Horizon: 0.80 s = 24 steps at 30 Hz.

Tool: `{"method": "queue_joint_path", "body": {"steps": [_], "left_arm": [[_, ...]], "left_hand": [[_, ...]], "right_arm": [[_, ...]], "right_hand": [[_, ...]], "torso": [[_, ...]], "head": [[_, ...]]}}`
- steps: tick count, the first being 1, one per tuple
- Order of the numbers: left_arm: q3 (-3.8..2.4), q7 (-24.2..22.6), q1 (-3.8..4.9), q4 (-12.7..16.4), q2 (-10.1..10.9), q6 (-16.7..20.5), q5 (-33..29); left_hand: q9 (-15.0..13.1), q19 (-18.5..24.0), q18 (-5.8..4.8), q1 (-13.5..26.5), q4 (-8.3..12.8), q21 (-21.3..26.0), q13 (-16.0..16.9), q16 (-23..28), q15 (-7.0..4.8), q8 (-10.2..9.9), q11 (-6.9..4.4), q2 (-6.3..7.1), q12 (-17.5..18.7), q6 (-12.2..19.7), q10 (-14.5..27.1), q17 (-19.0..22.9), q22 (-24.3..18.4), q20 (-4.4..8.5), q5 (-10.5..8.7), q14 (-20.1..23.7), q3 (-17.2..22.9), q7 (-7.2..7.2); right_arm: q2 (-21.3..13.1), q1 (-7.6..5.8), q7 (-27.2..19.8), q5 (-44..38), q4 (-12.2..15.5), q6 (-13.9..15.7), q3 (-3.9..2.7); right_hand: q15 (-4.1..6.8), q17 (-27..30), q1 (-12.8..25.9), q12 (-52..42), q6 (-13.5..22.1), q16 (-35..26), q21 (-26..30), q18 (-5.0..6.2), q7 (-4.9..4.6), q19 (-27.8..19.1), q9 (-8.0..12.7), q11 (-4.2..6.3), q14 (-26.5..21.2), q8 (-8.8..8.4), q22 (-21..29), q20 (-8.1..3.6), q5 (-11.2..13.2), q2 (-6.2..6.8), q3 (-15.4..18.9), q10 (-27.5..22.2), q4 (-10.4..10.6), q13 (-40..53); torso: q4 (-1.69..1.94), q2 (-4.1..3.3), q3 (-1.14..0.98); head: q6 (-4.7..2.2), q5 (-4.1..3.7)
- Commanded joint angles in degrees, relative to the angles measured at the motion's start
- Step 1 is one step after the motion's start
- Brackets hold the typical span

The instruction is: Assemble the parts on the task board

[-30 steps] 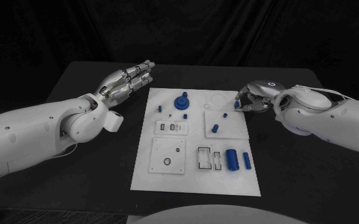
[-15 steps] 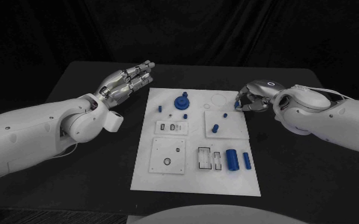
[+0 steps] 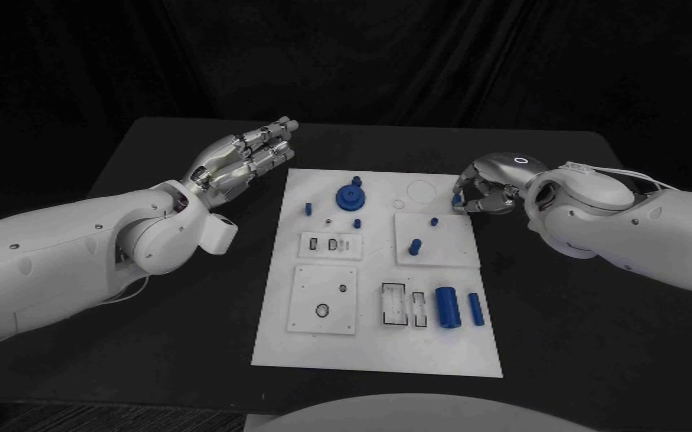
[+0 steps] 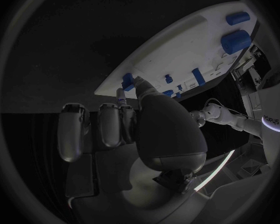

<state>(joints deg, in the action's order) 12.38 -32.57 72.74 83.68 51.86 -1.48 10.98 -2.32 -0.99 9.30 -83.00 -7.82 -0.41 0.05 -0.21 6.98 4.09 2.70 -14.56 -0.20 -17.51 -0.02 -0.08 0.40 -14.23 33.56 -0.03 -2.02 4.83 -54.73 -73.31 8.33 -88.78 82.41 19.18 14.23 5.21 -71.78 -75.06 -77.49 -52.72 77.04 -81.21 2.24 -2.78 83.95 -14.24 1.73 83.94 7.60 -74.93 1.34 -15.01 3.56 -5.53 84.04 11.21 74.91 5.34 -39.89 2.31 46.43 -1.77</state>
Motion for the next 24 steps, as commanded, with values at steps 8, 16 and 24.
{"method": "queue_joint_path", "body": {"steps": [8,16,24], "left_arm": [[-0.04,-0.3,-0.09,0.0,-0.1,-0.9,0.0],[-0.04,-0.2,-0.1,0.0,-0.1,-1.0,0.0],[-0.04,-0.2,-0.11,0.0,-0.1,-1.0,0.0]], "left_hand": [[0.0,0.0,1.05,0.2,0.2,-0.3,0.0,0.2,0.25,0.1,0.35,0.42,0.2,0.2,0.0,0.1,0.1,-0.21,0.18,0.0,0.2,0.29],[0.0,0.0,1.05,0.2,0.2,-0.3,0.0,0.2,0.25,0.1,0.35,0.42,0.2,0.2,0.0,0.1,0.1,-0.21,0.18,0.0,0.2,0.29],[0.0,0.0,1.05,0.2,0.2,-0.3,0.0,0.2,0.25,0.1,0.35,0.42,0.2,0.2,0.0,0.1,0.1,-0.21,0.18,0.0,0.2,0.29]], "right_arm": [[0.2,0.22,0.6,-0.3,-0.3,-0.8,-0.02],[0.3,0.26,0.8,-0.3,-0.4,-1.1,-0.02],[0.5,0.28,0.6,-0.3,-0.6,-0.7,-0.02]], "right_hand": [[0.32,0.1,-0.9,-0.3,-0.5,0.3,-0.2,-0.37,-0.03,2.8,-0.3,-0.38,3.5,0.44,-12.6,-0.34,-0.5,0.01,-0.1,4.0,-0.7,2.9],[0.38,0.2,-1.8,-0.4,-0.6,0.3,-0.2,-0.36,0.01,2.7,-0.8,-0.35,3.4,0.5,-12.6,-0.39,-1.3,-0.03,-0.4,3.9,-1.4,2.9],[0.4,0.4,-2.1,-0.4,-1.3,0.3,-0.2,-0.36,0.13,2.7,-1.4,-0.25,3.4,0.87,-12.6,-0.41,-1.9,-0.32,-0.7,3.9,-1.7,2.8]], "torso": [[-0.01,0.0,0.02],[0.0,0.01,-0.01],[-0.01,0.0,0.01]], "head": [[0.01,-0.03],[0.11,-0.08],[0.29,-0.07]]}}
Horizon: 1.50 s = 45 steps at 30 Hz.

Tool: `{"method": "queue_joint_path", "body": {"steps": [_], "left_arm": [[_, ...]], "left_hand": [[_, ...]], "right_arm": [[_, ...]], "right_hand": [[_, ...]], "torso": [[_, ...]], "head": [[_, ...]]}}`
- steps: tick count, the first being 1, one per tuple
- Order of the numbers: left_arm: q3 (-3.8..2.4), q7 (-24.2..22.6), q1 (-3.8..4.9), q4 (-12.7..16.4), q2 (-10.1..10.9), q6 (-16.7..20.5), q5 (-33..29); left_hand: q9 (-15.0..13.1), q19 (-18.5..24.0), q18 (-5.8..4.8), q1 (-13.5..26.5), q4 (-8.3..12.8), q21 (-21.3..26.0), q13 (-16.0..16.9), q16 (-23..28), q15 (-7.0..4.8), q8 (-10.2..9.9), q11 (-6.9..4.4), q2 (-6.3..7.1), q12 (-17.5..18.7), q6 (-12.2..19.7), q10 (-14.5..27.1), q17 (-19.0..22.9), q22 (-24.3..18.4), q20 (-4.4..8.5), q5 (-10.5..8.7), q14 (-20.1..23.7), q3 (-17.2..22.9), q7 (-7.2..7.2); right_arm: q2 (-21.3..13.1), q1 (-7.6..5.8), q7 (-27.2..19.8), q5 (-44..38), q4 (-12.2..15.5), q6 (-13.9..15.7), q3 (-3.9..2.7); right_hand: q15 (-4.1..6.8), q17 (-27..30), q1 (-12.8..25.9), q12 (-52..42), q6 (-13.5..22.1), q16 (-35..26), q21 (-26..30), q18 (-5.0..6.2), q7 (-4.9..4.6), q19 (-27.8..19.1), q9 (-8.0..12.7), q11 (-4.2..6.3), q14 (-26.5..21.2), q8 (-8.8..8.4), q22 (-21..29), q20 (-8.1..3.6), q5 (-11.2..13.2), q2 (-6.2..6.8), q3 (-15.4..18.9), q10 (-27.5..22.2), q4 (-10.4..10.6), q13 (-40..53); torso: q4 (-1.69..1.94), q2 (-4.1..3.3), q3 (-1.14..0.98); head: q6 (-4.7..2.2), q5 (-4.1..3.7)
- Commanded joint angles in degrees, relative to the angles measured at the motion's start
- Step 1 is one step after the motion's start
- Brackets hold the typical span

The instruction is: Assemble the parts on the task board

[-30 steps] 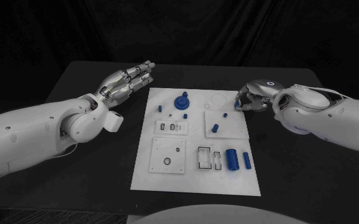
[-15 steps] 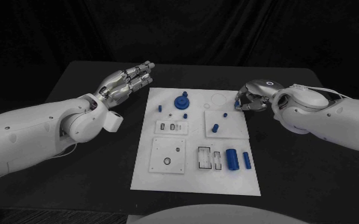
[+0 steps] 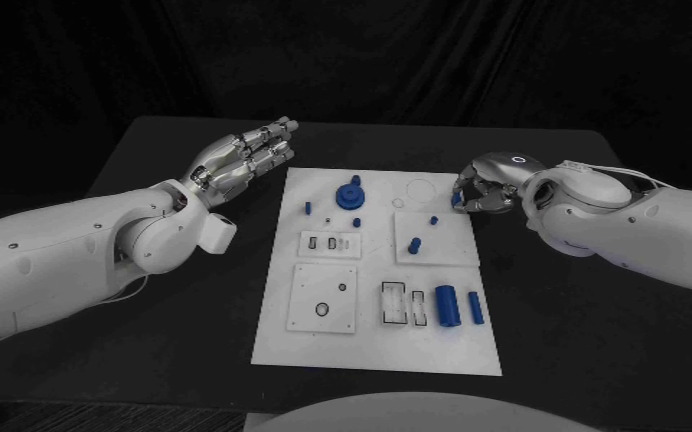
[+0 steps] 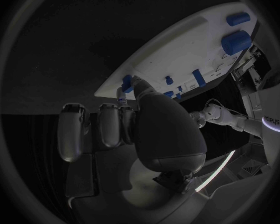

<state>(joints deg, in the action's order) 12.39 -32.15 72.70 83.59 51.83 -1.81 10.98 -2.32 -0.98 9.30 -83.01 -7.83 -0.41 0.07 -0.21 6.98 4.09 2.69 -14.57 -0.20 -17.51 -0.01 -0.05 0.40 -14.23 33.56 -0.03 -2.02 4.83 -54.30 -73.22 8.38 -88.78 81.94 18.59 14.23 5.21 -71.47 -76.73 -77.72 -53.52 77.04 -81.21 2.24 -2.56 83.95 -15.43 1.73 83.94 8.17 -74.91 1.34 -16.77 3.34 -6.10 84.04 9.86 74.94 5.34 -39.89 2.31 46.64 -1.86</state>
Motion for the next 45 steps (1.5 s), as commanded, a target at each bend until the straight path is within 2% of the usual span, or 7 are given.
{"method": "queue_joint_path", "body": {"steps": [1,9,21,31,36,41,45], "left_arm": [[-0.05,-0.6,-0.08,0.1,-0.1,-0.7,0.0],[-0.05,-0.5,-0.09,0.1,-0.2,-0.8,0.0],[-0.05,-0.5,-0.12,-0.1,-0.2,-0.9,0.0],[-0.05,-0.3,-0.15,-0.3,-0.2,-0.8,0.0],[-0.05,-0.4,-0.15,-0.4,-0.4,-0.9,0.0],[-0.05,-0.3,-0.15,-0.4,-0.6,-0.9,0.0],[-0.05,-0.3,-0.15,-0.4,-0.7,-0.9,0.0]], "left_hand": [[0.0,0.0,1.05,0.2,0.2,-0.3,-0.1,0.2,0.25,0.1,0.37,0.42,0.2,0.2,0.0,0.0,0.1,-0.22,0.19,0.0,0.2,0.29],[0.0,0.0,1.05,0.2,0.3,-0.3,-0.1,0.2,0.27,0.1,0.4,0.48,0.2,0.2,0.0,0.0,0.1,-0.24,0.2,0.0,0.3,0.32],[0.0,0.0,1.05,0.2,0.3,-0.3,-0.1,0.2,0.27,0.1,0.4,0.48,0.2,0.2,0.0,0.0,0.1,-0.24,0.2,0.0,0.3,0.32],[0.0,0.0,1.05,0.3,0.4,-0.3,-0.1,0.2,0.31,0.1,0.43,0.42,0.2,0.3,0.0,0.0,0.1,-0.26,0.24,0.0,0.5,0.35],[0.0,0.0,1.05,0.3,0.4,-0.3,-0.1,0.2,0.31,0.1,0.43,0.42,0.2,0.3,0.0,0.0,0.1,-0.27,0.24,0.0,0.5,0.35],[0.0,0.0,1.05,0.3,0.5,-0.3,-0.1,0.2,0.31,0.2,0.43,0.42,0.2,0.2,0.0,0.0,0.1,-0.27,0.24,0.0,0.6,0.36],[0.0,0.0,1.05,0.3,0.5,-0.3,-0.1,0.2,0.31,0.2,0.43,0.42,0.2,0.2,0.0,0.0,0.1,-0.27,0.24,0.0,0.6,0.36]], "right_arm": [[0.1,0.19,0.4,-0.3,-0.2,0.0,-0.02],[0.4,0.2,-0.3,-0.3,-0.4,1.2,-0.02],[-0.2,0.2,-1.1,-0.4,0.8,4.2,-0.02],[-1.5,-0.88,-0.8,-0.4,8.2,10.6,-0.08],[0.7,-1.3,-1.1,-0.4,10.7,10.6,-0.09],[4.6,-0.78,-1.4,-0.4,10.3,10.2,-0.08],[7.2,-0.44,-1.3,-0.4,9.7,9.4,-0.08]], "right_hand": [[0.42,0.1,-0.4,-0.2,-0.7,0.3,-0.2,-0.36,-0.06,2.7,-0.3,-0.23,3.4,0.43,-12.6,-0.42,-0.2,-0.16,-0.1,3.9,-0.3,2.8],[0.61,0.1,0.1,-0.4,-2.5,0.6,-0.4,-0.38,0.5,2.7,-1.6,0.17,3.4,1.4,-12.7,-0.56,-0.7,-1.34,-0.4,3.9,-0.1,2.9],[0.86,-0.2,-0.1,-0.8,-5.1,1.1,-0.9,-0.49,1.09,2.9,-3.2,0.55,3.5,2.58,-12.8,-0.81,-2.2,-1.7,-0.6,4.0,-0.6,3.0],[0.86,-0.2,-0.1,-0.9,-5.3,1.2,-1.1,-0.54,0.88,3.0,-3.5,0.4,3.5,2.57,-12.9,-0.84,-2.9,-1.19,-0.5,4.0,-0.8,3.1],[0.86,-0.6,-0.2,-1.2,-5.5,1.5,-1.5,-0.61,0.9,3.1,-3.6,0.41,3.5,2.62,-13.0,-0.84,-2.9,-1.07,-0.5,4.1,-1.0,3.4],[0.93,-0.8,-0.4,-1.5,-5.8,1.7,-1.8,-0.68,0.81,3.3,-3.8,0.39,3.6,2.68,-13.1,-0.89,-3.1,-0.92,-0.5,4.1,-1.3,3.6],[0.96,-0.6,-0.6,-1.4,-5.8,1.6,-1.7,-0.64,0.73,3.2,-3.9,0.35,3.6,2.65,-13.0,-0.92,-3.4,-0.89,-0.6,4.1,-1.4,3.6]], "torso": [[-0.01,0.0,0.02],[0.02,-0.01,0.0],[-0.06,0.01,0.0],[0.09,0.0,0.03],[0.06,0.0,0.03],[-0.06,0.04,0.05],[0.23,0.02,0.02]], "head": [[0.16,0.02],[0.09,0.05],[0.23,0.31],[0.64,0.7],[0.8,0.64],[0.83,0.93],[0.65,0.63]]}}
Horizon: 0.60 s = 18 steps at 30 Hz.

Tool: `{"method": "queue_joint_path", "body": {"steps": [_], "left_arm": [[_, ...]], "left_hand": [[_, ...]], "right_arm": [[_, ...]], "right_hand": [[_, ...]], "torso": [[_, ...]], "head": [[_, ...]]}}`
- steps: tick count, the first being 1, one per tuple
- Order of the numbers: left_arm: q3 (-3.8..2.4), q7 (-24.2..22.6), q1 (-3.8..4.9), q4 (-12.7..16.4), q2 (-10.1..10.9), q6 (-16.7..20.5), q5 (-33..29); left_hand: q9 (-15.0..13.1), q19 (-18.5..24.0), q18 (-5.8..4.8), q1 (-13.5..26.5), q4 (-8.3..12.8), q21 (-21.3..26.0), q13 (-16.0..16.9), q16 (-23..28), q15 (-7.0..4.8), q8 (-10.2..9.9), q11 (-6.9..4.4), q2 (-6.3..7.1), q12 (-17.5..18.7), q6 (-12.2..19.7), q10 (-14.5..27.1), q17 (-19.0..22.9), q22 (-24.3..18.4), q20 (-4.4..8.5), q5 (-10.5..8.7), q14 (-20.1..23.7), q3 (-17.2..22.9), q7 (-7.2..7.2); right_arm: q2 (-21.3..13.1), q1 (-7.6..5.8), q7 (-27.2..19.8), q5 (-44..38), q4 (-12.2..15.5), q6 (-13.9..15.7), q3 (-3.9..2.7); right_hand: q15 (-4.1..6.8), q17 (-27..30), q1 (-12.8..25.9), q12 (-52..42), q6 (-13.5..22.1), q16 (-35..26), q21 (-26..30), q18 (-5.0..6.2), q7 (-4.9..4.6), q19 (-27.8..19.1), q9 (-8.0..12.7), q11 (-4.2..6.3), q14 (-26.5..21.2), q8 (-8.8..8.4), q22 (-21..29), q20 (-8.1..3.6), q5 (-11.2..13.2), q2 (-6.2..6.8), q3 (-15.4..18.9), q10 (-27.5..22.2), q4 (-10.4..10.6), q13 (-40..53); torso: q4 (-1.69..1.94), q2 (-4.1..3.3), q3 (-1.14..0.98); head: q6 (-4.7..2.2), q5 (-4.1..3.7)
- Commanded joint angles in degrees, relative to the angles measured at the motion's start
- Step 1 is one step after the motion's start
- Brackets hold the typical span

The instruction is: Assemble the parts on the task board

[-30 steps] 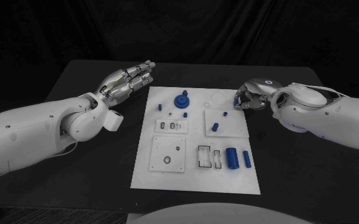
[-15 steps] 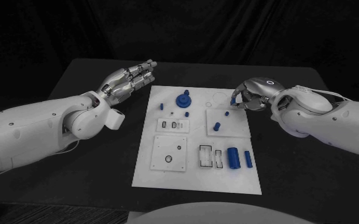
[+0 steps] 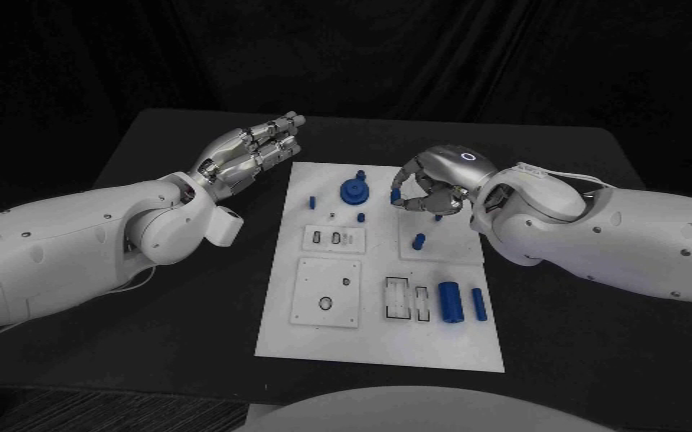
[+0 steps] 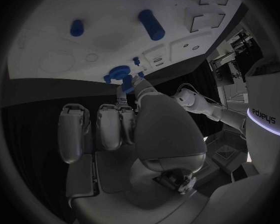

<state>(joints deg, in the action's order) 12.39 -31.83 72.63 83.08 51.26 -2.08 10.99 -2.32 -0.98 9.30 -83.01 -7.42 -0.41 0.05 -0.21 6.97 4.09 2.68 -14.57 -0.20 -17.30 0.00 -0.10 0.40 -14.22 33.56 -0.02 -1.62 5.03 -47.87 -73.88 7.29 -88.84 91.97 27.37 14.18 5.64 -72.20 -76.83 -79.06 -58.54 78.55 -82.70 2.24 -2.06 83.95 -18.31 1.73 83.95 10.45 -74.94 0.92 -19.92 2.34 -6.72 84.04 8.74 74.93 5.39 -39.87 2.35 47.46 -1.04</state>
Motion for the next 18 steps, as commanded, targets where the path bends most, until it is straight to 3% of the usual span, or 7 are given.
{"method": "queue_joint_path", "body": {"steps": [1,5,18], "left_arm": [[-0.05,-0.6,-0.08,0.0,-0.1,-0.6,0.0],[-0.05,-0.6,-0.08,0.0,-0.2,-0.6,0.0],[-0.05,-0.6,-0.08,-0.2,-0.7,-0.8,0.0]], "left_hand": [[0.0,0.0,1.05,0.3,0.1,-0.3,-0.1,0.2,0.32,0.2,0.44,0.43,0.2,0.0,0.0,0.1,0.1,-0.27,0.24,0.0,0.2,0.15],[0.0,0.0,1.05,0.3,0.1,-0.3,-0.1,0.2,0.32,0.2,0.44,0.43,0.2,0.0,0.0,0.1,0.1,-0.27,0.24,0.0,0.2,0.15],[0.0,0.0,1.05,0.4,0.2,-0.3,-0.1,0.2,0.33,0.2,0.47,0.4,0.2,0.0,0.0,0.1,0.1,-0.29,0.26,0.0,0.3,0.17]], "right_arm": [[1.7,0.3,-0.1,-0.4,-0.6,0.2,-0.03],[4.2,0.54,1.4,-0.8,-1.4,-1.4,-0.03],[9.1,2.24,4.8,-3.1,-3.2,-4.8,-0.05]], "right_hand": [[0.54,0.2,-0.6,-0.1,-0.8,0.1,-0.2,-0.65,0.2,3.2,-1.1,0.33,3.5,0.34,-13.0,-0.51,-0.3,0.14,0.0,4.1,-0.4,3.6],[0.56,-0.1,-0.8,-0.5,-0.8,0.3,-0.5,-0.72,0.12,3.3,-1.2,0.28,3.6,0.29,-13.1,-0.54,-0.5,0.27,-0.1,4.2,-0.6,4.0],[0.71,0.0,-0.4,-0.5,-0.9,0.5,-1.4,-0.89,0.0,3.6,-1.4,0.27,3.6,0.03,-13.3,-0.68,-1.5,0.69,0.0,4.2,-0.8,3.8]], "torso": [[0.13,-0.01,-0.04],[-0.12,-0.04,0.0],[-0.01,-0.02,-0.02]], "head": [[-0.21,-0.14],[-0.01,0.14],[0.21,0.23]]}}
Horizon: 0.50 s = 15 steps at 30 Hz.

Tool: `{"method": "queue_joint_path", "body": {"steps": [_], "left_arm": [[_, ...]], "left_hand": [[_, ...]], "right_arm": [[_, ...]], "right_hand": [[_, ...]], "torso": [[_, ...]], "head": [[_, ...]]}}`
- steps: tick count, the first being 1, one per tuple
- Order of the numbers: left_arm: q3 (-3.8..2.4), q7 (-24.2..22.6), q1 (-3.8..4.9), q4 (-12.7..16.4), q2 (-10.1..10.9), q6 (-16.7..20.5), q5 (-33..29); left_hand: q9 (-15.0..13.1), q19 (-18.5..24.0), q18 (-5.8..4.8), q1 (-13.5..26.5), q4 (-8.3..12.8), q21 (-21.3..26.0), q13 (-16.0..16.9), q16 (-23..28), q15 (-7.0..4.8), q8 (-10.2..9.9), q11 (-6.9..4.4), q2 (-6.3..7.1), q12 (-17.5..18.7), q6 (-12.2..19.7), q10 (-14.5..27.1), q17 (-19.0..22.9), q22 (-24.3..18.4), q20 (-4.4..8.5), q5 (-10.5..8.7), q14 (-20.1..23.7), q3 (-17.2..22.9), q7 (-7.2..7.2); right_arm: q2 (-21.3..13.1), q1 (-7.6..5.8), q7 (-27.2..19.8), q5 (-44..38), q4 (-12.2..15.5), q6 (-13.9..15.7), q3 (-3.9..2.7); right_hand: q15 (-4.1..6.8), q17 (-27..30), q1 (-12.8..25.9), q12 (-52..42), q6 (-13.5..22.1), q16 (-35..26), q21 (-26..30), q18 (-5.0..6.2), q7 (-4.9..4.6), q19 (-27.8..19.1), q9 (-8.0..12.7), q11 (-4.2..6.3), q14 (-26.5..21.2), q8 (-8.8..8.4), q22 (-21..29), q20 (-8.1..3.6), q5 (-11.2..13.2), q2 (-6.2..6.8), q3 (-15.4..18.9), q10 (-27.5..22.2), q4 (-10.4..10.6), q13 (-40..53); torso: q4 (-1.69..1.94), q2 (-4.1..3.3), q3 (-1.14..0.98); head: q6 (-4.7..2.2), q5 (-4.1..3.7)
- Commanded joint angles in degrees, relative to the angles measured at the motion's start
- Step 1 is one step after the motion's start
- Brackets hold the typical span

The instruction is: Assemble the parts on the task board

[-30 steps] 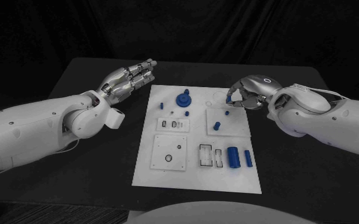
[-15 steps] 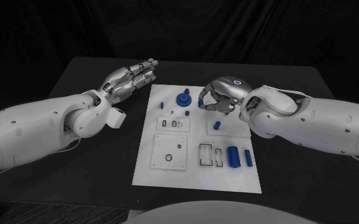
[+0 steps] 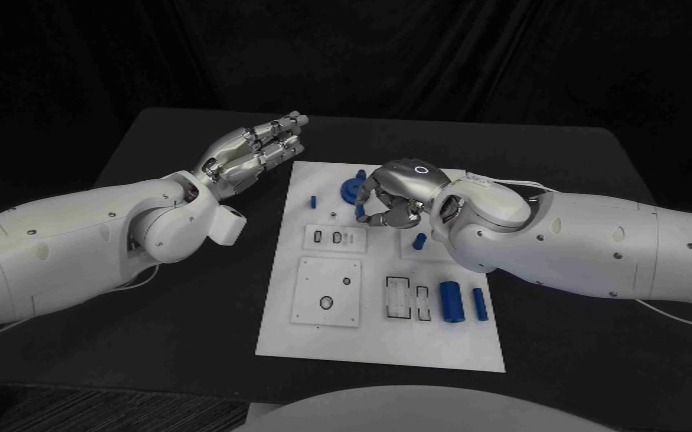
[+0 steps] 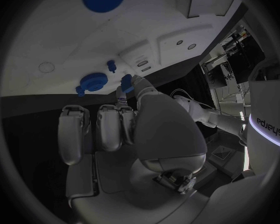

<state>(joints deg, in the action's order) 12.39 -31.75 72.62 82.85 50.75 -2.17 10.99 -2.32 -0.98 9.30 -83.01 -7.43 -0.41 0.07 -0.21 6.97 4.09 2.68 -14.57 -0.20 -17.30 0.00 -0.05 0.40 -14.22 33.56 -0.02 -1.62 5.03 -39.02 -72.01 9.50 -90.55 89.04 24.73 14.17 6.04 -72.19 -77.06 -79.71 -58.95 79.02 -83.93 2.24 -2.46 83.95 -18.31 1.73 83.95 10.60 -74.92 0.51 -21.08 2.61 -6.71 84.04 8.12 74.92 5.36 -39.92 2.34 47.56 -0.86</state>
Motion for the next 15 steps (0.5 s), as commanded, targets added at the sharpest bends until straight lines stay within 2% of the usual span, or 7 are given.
{"method": "queue_joint_path", "body": {"steps": [1,8,15], "left_arm": [[-0.05,-0.7,-0.08,0.0,-0.3,-0.7,0.0],[-0.05,-0.7,-0.08,0.1,-0.3,-0.7,0.0],[-0.05,-0.7,-0.08,0.0,-0.4,-0.8,0.0]], "left_hand": [[0.0,0.0,1.05,0.4,0.2,-0.3,-0.1,0.2,0.33,0.2,0.47,0.4,0.2,0.0,0.0,0.1,0.1,-0.29,0.26,0.0,0.3,0.17],[0.0,0.0,1.05,0.4,0.2,-0.3,-0.1,0.2,0.34,0.2,0.49,0.36,0.2,0.0,0.0,0.1,0.1,-0.29,0.28,0.0,0.4,0.18],[0.0,0.0,1.05,0.4,0.2,-0.3,-0.1,0.2,0.34,0.2,0.49,0.36,0.2,0.0,0.0,0.1,0.1,-0.29,0.28,0.0,0.4,0.18]], "right_arm": [[0.4,0.49,2.7,-1.4,-0.4,-2.4,-0.04],[1.2,0.94,2.9,-1.5,-1.2,-3.2,-0.04],[1.8,1.12,2.9,-1.5,-1.2,-3.8,-0.04]], "right_hand": [[0.31,0.0,-0.2,0.2,-0.5,0.1,-0.2,-0.89,0.41,3.6,-1.4,0.27,3.6,-0.12,-13.3,-0.28,-0.3,0.43,0.0,4.2,-0.2,3.9],[0.33,-0.4,-0.2,-0.2,-0.5,0.3,-0.6,-0.99,0.38,3.8,-1.4,0.26,3.7,-0.18,-13.5,-0.3,-0.3,0.41,0.0,4.2,-0.2,4.2],[0.35,-0.4,-0.1,-0.3,-0.5,0.4,-1.0,-1.06,0.35,4.0,-1.5,0.26,3.7,-0.23,-13.6,-0.32,-0.3,0.38,-0.1,4.3,-0.3,4.3]], "torso": [[0.04,0.03,-0.01],[-0.08,0.0,0.0],[-0.03,0.05,-0.06]], "head": [[0.12,0.12],[0.28,0.37],[0.37,0.33]]}}
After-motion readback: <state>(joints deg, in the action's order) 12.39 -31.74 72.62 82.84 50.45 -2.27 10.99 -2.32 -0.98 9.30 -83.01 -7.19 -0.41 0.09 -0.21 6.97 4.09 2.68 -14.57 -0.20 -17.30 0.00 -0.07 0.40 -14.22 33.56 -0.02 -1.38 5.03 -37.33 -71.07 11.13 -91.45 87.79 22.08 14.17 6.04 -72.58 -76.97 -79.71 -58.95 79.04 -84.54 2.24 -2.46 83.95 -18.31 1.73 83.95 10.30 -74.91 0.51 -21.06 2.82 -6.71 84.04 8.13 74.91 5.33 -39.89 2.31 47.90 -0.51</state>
